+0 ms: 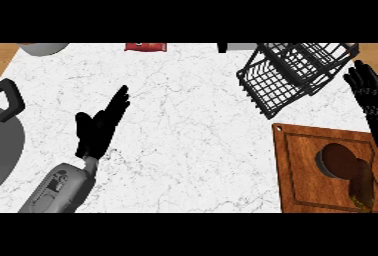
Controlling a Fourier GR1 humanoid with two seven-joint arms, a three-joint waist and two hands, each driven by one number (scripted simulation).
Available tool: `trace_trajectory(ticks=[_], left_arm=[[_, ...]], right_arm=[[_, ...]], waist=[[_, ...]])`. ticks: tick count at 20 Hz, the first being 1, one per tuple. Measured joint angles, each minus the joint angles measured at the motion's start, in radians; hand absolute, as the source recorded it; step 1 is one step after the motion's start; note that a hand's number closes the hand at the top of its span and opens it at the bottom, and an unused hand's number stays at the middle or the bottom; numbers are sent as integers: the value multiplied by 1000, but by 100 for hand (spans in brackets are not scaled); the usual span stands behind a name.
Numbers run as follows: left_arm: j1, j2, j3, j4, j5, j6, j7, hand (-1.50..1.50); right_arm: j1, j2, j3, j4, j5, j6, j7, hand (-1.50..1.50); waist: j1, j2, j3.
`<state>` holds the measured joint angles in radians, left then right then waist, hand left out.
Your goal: Pick the cupcake from the cutting board and place it in the tiered basket
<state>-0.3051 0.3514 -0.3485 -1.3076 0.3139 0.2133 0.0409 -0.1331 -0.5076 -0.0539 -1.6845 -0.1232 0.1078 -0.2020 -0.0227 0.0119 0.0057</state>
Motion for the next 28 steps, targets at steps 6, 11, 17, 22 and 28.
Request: trace_trajectory(ticks=[6,11,17,22,28], left_arm=[[11,14,49,-31,-54,89,-56,0],[26,-2,58,-61,-72,142,-74,0],[73,-26,37,-120,-112,196,-85,0],[102,-47,17,-150,-147,230,-87,0],[115,-36,21,-177,-154,237,-70,0]], right_arm=[[67,48,-249,69,-280,23,-61,150],[108,134,-391,194,-505,24,-9,-150],[261,80,-498,279,-793,411,29,-150],[405,-55,-600,278,-747,597,7,-150],[513,-260,-697,122,-470,625,1,-150]], waist=[[-11,-23,1],[-18,-29,7],[-8,-23,0],[-5,-19,-3],[-6,-18,-8]])
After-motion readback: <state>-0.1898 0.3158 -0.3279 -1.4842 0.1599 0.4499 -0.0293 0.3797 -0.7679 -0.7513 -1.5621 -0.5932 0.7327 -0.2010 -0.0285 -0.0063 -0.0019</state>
